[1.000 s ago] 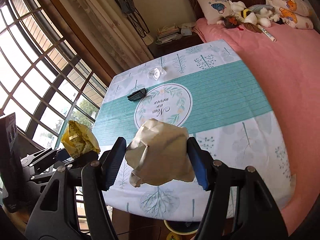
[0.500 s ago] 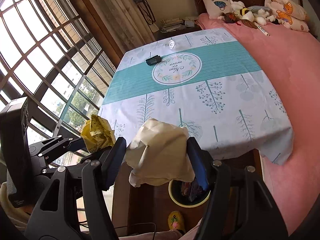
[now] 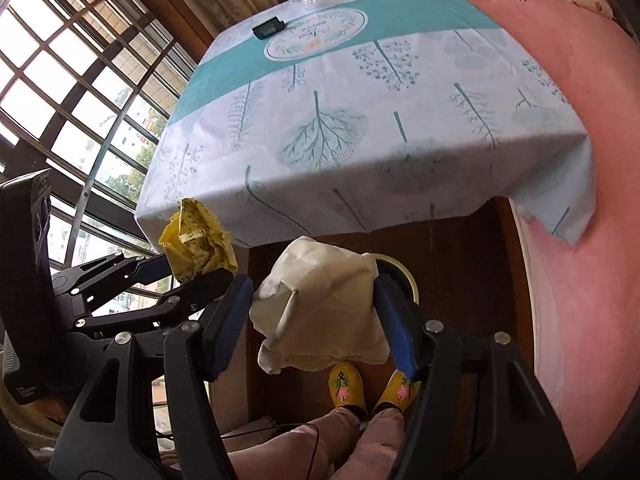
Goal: Collect trash
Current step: 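Carry the yellow paper and white tissue down over the bin, then open both tools to drop the yellow paper and tissue into the bin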
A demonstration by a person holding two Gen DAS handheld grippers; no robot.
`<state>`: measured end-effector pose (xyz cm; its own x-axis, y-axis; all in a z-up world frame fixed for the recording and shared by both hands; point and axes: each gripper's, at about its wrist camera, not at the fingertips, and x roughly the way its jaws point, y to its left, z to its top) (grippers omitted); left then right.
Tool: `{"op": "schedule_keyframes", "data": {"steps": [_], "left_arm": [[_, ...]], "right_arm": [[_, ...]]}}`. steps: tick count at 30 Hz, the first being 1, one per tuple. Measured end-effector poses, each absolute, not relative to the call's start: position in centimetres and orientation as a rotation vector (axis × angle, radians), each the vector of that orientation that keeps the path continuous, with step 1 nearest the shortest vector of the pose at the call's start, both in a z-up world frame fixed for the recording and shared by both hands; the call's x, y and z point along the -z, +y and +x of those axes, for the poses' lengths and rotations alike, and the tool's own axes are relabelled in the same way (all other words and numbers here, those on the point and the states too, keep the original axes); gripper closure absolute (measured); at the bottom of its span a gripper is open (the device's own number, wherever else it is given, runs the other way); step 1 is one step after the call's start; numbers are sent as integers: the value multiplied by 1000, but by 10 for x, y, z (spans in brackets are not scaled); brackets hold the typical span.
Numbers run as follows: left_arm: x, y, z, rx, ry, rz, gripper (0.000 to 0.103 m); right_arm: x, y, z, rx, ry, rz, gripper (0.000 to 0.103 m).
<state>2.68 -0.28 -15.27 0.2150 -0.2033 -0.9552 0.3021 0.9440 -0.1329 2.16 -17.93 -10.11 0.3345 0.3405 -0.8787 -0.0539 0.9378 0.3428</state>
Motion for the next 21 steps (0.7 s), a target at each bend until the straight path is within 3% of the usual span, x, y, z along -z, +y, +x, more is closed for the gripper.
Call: {"op": "schedule_keyframes", "data": {"steps": [10,16,19,21], "left_arm": [[316,-8,44,257,1406,52,59],[386,-8,58,228,1439,18,53],[412,-9,63,230,1470,14,38],[425,-5,66,214,1492,14,10]], "right_arm": [[290,-189,31,-251,1355,248,43],[389,-191,49,-226,1401,264,40],[426,-191,59,-220,1415,278,36],[445,-191,63,-215,1410,281,34]]}}
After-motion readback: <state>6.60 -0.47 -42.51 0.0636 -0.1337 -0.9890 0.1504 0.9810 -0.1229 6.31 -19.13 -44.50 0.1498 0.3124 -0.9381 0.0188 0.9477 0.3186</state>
